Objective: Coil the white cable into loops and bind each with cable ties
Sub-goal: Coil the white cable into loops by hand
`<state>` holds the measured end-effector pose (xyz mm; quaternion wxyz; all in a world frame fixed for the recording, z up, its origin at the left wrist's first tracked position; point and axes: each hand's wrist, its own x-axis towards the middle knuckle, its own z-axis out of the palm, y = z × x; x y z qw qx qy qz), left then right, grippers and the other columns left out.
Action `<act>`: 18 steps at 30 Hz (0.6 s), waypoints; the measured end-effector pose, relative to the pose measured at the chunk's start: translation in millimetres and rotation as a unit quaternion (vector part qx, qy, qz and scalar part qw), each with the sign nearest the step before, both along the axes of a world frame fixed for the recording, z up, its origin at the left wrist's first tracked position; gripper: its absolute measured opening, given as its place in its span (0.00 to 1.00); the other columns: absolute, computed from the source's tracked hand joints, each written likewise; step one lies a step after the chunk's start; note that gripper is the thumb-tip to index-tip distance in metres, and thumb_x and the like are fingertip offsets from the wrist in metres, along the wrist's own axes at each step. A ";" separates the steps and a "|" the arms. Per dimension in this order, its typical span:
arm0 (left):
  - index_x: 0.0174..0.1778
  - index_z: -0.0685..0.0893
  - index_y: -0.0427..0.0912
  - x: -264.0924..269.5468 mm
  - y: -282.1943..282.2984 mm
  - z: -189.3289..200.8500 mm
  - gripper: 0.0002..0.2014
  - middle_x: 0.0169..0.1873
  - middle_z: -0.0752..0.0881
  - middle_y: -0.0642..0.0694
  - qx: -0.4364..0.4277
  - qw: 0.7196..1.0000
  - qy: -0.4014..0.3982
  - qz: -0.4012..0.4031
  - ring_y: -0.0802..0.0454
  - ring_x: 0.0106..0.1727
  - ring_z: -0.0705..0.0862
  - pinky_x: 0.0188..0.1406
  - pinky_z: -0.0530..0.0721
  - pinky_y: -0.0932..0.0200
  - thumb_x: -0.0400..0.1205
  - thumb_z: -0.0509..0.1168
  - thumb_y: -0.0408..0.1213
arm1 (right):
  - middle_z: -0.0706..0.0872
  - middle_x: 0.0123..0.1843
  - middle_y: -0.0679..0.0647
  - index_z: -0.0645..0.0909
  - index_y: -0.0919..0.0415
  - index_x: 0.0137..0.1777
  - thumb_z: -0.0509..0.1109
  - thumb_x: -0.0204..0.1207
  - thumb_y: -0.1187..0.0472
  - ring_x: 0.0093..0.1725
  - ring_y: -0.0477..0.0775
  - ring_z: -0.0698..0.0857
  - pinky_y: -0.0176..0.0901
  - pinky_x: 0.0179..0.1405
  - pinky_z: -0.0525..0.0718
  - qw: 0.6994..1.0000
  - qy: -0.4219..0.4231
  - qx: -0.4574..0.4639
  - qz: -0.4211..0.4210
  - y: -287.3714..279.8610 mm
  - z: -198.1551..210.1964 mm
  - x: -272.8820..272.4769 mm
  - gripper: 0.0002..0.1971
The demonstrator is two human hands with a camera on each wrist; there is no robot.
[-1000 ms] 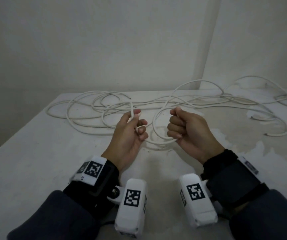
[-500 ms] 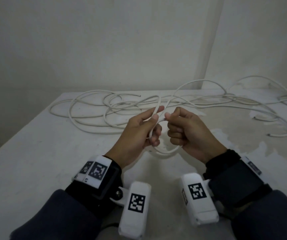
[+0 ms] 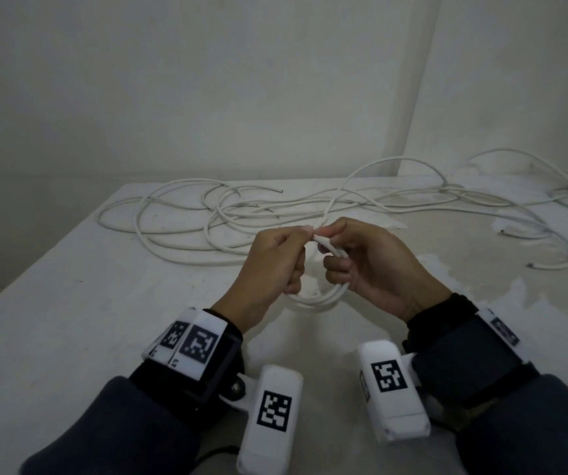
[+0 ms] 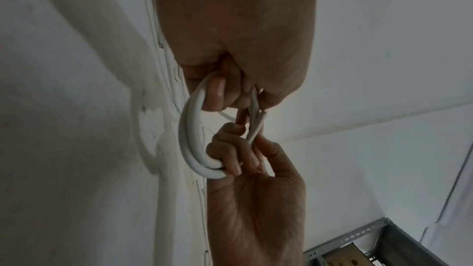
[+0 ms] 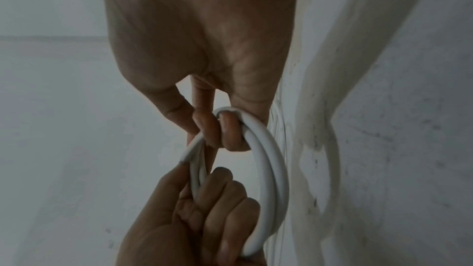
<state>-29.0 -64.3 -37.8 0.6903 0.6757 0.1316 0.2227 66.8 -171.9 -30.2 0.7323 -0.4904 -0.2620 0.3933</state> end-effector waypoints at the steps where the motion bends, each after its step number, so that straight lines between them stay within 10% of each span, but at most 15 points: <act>1: 0.21 0.75 0.49 -0.2 0.4 -0.2 0.24 0.16 0.62 0.55 -0.010 1.000 0.000 0.002 0.60 0.16 0.58 0.15 0.58 0.69 0.87 0.58 0.37 | 0.80 0.30 0.54 0.84 0.65 0.36 0.57 0.75 0.75 0.23 0.47 0.69 0.36 0.21 0.68 1.000 -0.009 0.000 -0.004 -0.3 -0.9 0.3 0.16; 14: 0.42 0.84 0.38 -0.6 2.9 -2.0 0.13 0.16 0.62 0.55 -0.060 0.997 -0.021 0.048 0.61 0.15 0.60 0.13 0.61 0.69 0.87 0.59 0.40 | 0.89 0.40 0.62 0.83 0.65 0.46 0.71 0.69 0.65 0.39 0.57 0.91 0.43 0.40 0.90 1.000 0.004 -0.013 0.011 -3.1 -3.7 0.0 0.07; 18: 0.33 0.83 0.43 0.6 4.0 -4.5 0.17 0.16 0.62 0.55 -0.087 0.994 -0.028 0.064 0.61 0.15 0.59 0.13 0.60 0.69 0.87 0.58 0.40 | 0.86 0.38 0.59 0.84 0.62 0.50 0.70 0.73 0.64 0.34 0.53 0.88 0.47 0.37 0.90 0.999 0.002 -0.036 0.027 -2.4 -4.2 -0.6 0.07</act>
